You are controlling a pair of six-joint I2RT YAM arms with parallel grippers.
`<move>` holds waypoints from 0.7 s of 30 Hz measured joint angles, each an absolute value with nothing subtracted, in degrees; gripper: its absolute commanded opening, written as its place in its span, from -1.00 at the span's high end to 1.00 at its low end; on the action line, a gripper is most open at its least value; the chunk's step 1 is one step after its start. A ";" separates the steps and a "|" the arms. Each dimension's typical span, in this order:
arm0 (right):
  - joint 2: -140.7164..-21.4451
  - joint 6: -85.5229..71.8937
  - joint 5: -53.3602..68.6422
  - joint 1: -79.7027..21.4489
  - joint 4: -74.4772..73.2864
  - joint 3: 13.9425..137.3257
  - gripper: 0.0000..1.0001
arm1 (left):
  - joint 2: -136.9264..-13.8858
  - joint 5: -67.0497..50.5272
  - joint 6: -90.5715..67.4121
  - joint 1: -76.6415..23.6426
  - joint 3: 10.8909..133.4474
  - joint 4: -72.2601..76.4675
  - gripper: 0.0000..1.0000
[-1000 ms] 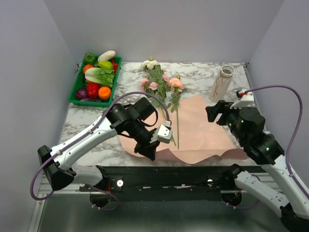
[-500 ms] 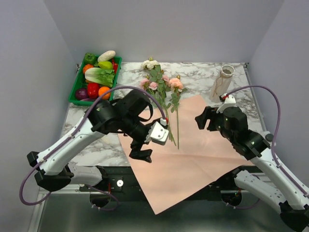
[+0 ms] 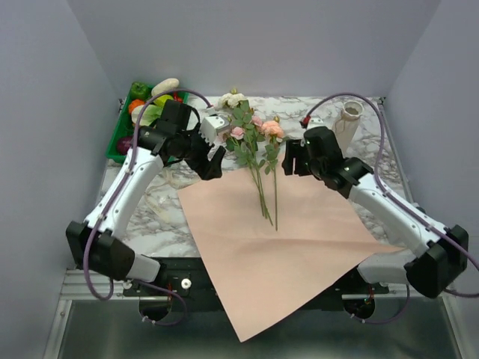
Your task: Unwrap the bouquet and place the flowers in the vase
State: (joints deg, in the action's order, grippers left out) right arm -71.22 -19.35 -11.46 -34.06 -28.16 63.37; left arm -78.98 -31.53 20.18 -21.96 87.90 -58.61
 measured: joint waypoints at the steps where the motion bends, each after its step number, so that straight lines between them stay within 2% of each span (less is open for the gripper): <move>1: -73.45 -19.18 -11.46 -34.06 -28.10 64.29 -0.36 | -80.90 -29.71 18.63 -20.49 84.18 -56.25 -0.75; 6: -84.58 -18.98 -11.51 -34.09 -27.68 68.58 -0.29 | -84.38 -20.27 14.22 -18.20 71.55 -51.27 -0.72; 13: -96.86 -19.44 -11.53 -34.13 -26.06 69.34 -0.11 | -81.01 -13.28 13.17 -18.17 63.05 -44.69 -0.72; 21: -101.91 -20.12 -11.53 -34.17 -23.44 69.34 0.03 | -80.73 -9.45 13.45 -18.15 58.17 -39.88 -0.72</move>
State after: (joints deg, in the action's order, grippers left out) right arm -101.91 -20.12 -11.53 -34.17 -23.44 69.34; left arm -80.73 -9.45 13.45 -18.15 58.17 -39.88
